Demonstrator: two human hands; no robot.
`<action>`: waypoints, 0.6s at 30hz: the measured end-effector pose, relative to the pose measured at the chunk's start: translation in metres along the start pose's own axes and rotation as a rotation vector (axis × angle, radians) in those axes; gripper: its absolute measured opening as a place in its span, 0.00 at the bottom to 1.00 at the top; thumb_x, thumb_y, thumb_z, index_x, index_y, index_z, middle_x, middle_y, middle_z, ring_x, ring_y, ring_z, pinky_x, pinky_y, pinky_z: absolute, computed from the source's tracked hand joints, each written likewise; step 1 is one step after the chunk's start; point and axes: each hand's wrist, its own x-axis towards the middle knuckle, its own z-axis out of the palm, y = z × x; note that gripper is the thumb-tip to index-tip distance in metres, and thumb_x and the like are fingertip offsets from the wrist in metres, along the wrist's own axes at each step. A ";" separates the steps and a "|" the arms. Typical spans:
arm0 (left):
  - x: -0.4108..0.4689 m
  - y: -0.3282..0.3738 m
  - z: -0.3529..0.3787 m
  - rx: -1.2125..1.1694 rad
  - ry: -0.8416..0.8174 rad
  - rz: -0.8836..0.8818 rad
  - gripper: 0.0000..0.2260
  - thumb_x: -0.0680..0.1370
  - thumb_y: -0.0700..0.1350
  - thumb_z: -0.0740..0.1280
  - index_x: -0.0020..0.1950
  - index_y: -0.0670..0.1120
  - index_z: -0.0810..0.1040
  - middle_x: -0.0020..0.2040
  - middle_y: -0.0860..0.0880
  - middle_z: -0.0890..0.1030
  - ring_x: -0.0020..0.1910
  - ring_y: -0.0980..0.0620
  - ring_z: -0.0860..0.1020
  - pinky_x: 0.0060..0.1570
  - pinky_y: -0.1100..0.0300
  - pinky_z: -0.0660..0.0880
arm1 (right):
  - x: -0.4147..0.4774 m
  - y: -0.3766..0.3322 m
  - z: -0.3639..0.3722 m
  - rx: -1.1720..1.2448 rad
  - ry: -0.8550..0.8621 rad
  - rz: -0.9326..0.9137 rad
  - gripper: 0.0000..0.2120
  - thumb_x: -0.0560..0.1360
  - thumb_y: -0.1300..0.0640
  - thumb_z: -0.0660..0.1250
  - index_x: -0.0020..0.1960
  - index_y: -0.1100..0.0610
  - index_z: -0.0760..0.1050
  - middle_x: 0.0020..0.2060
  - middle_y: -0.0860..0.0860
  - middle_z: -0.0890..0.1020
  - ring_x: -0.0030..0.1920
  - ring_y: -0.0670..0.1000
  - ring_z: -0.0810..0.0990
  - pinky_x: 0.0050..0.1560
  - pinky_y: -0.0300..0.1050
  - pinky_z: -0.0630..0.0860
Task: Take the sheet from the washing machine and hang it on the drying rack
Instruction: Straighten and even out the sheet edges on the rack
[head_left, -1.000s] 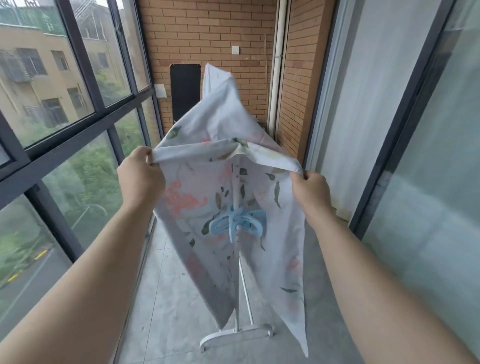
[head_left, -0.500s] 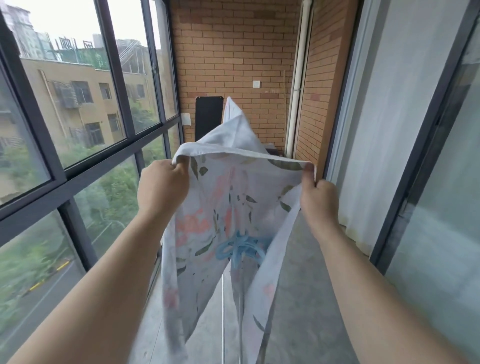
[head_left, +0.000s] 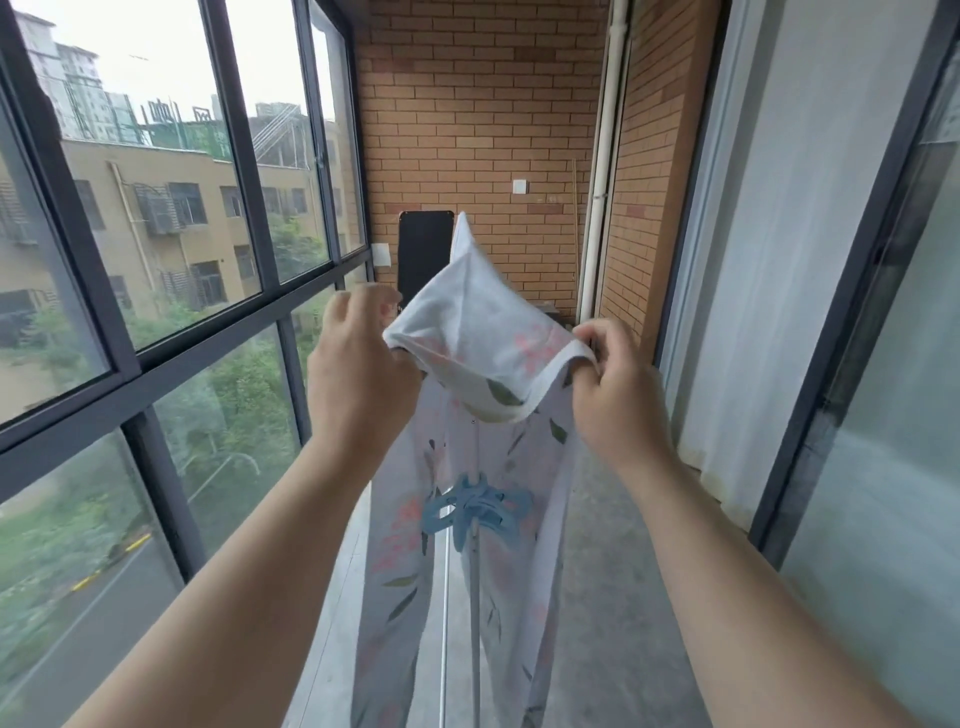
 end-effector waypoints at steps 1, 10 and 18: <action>-0.004 0.000 0.004 0.065 -0.031 0.045 0.22 0.73 0.35 0.64 0.64 0.50 0.74 0.62 0.51 0.74 0.49 0.49 0.75 0.43 0.56 0.70 | -0.003 0.002 0.002 -0.031 -0.058 -0.020 0.07 0.81 0.58 0.62 0.56 0.49 0.75 0.34 0.46 0.80 0.28 0.45 0.76 0.27 0.44 0.70; -0.022 0.001 0.026 0.304 -0.073 0.243 0.14 0.73 0.37 0.67 0.58 0.46 0.79 0.50 0.47 0.79 0.47 0.43 0.78 0.38 0.54 0.70 | -0.031 0.012 0.007 -0.026 -0.035 -0.003 0.04 0.79 0.60 0.65 0.52 0.52 0.77 0.21 0.43 0.70 0.23 0.45 0.71 0.24 0.34 0.58; -0.010 0.015 0.025 0.325 -0.171 0.333 0.06 0.75 0.38 0.65 0.51 0.45 0.77 0.46 0.48 0.77 0.38 0.44 0.77 0.31 0.56 0.68 | -0.034 -0.003 -0.001 -0.050 0.019 -0.036 0.08 0.78 0.55 0.68 0.43 0.53 0.71 0.25 0.46 0.76 0.25 0.46 0.75 0.24 0.45 0.72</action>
